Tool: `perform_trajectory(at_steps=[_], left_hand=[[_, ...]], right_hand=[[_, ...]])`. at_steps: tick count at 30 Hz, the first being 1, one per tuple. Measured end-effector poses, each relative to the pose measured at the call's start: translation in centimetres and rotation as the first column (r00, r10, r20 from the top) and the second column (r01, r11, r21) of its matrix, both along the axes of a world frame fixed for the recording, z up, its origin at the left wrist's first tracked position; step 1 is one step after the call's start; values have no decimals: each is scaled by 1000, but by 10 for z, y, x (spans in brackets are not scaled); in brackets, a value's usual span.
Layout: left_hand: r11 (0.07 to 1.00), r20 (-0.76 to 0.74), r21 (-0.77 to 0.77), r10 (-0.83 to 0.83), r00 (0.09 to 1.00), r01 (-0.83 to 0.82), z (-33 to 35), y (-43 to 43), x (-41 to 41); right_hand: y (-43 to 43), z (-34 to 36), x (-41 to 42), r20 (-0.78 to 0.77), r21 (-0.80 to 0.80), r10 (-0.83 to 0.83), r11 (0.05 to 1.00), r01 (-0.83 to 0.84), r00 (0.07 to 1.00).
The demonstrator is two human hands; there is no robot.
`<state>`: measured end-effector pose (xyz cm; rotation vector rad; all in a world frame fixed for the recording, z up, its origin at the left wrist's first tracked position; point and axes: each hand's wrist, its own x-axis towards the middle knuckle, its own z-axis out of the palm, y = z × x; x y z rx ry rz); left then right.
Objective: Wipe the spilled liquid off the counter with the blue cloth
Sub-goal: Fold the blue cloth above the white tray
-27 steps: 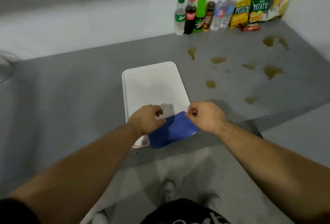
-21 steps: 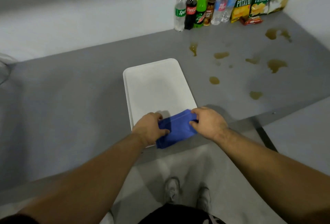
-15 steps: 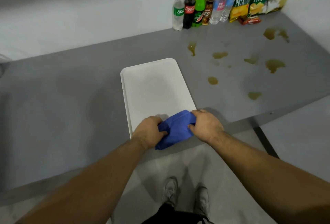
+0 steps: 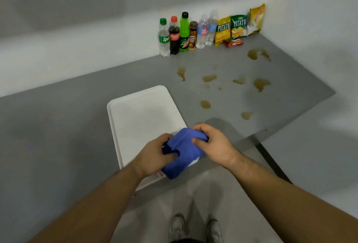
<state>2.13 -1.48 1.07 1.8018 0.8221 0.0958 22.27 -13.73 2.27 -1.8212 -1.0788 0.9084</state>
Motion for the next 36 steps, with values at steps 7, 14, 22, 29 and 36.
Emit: perform_trajectory(at_steps=[7, 14, 22, 29, 36], left_hand=[[993, 335, 120, -27, 942, -15, 52, -14, 65], [976, 339, 209, -9, 941, -66, 70, -28, 116], [965, 337, 237, 25, 941, -110, 72, -45, 151], [909, 307, 382, 45, 951, -167, 63, -52, 161], [939, 110, 317, 106, 988, -136, 40, -56, 139]], right_hand=[[-22, 42, 21, -87, 135, -21, 990, 33, 996], [-49, 54, 66, -87, 195, -92, 975, 108, 992], [-65, 54, 114, 37, 105, 12, 994, -16, 999], [-69, 36, 153, 346, -63, 67, 997, -49, 936], [-87, 19, 176, 377, -137, 162, 983, -118, 912]])
